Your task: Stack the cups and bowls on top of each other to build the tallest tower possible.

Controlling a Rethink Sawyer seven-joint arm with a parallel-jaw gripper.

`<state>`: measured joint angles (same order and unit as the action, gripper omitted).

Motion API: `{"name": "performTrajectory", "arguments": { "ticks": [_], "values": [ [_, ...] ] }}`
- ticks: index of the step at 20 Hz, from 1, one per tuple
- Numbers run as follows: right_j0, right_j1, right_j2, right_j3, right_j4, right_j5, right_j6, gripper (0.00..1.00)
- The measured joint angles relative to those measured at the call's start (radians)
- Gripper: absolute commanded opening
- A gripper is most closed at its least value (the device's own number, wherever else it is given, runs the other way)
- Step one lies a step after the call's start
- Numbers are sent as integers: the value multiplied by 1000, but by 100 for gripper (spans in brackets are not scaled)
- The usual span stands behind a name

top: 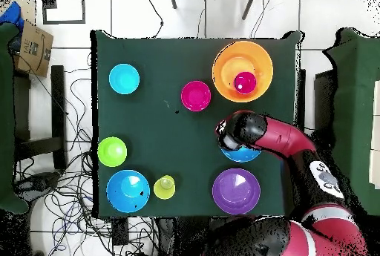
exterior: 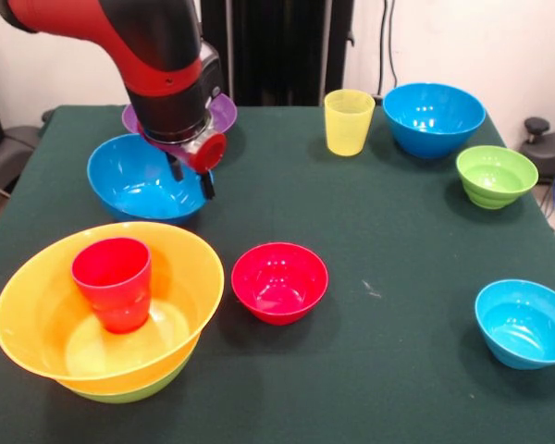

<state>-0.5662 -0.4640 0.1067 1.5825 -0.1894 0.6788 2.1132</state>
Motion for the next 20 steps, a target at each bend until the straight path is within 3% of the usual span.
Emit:
{"name": "performTrajectory", "arguments": {
  "ticks": [12,20],
  "values": [
    [-8,28,21,2,-1,-37,0,100],
    [31,26,9,-14,0,-7,0,100]
  ]
}}
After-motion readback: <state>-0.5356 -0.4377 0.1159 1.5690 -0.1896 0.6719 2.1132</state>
